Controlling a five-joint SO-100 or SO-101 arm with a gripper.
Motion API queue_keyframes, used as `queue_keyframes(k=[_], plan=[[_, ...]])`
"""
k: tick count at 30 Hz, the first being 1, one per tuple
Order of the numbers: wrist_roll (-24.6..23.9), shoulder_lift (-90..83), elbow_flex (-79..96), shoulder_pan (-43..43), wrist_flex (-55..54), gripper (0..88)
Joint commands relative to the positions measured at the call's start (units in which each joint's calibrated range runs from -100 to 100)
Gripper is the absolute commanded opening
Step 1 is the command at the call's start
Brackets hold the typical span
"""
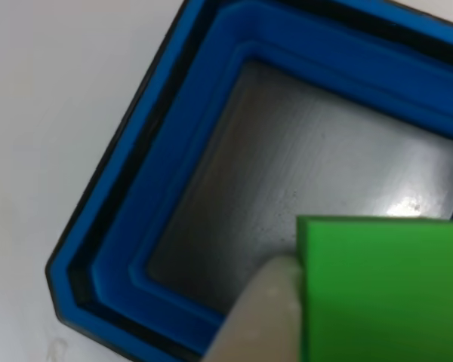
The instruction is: Pick up green cube and drop it in the blue box
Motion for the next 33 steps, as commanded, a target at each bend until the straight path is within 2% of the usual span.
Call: queue_keyframes(k=[1, 21, 28, 33], plan=[[0.2, -0.58, -0.56, 0.25, -2.73, 1.3], [0.15, 1.85, -0.84, 0.11, -3.39, 1.3], [0.15, 2.52, -0.56, 0.18, -9.41, 1.3], [0.15, 4.86, -0.74, 0.18, -9.66, 1.3]])
